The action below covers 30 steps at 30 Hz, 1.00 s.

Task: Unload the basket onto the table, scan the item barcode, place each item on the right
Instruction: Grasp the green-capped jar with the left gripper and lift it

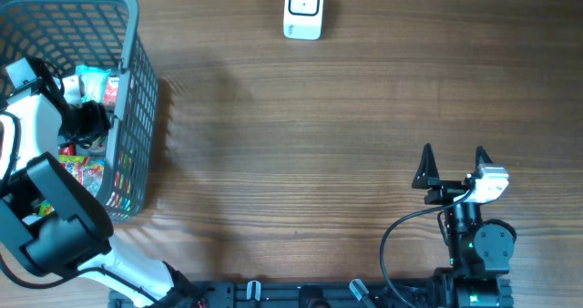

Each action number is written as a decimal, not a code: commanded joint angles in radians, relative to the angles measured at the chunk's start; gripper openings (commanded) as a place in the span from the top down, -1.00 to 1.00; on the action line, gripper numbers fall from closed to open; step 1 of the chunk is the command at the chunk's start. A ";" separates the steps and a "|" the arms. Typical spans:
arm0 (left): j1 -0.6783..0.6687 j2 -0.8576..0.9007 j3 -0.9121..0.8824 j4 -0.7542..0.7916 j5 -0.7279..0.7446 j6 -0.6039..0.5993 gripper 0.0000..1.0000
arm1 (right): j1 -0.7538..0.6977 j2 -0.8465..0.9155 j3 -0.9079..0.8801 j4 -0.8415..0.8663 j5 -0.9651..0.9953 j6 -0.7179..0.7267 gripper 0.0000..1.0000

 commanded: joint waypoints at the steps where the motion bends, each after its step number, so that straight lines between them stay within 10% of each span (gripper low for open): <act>1: 0.007 0.012 -0.010 -0.011 0.016 -0.003 -0.17 | 0.005 -0.005 -0.001 0.003 -0.016 -0.014 -0.99; 13: 0.007 -0.195 0.112 -0.021 0.021 -0.126 -0.22 | 0.005 -0.005 -0.001 0.003 -0.016 -0.014 -1.00; 30: 0.006 -0.669 0.113 0.132 0.418 -0.341 -0.21 | 0.005 -0.005 -0.001 0.003 -0.016 -0.014 -0.99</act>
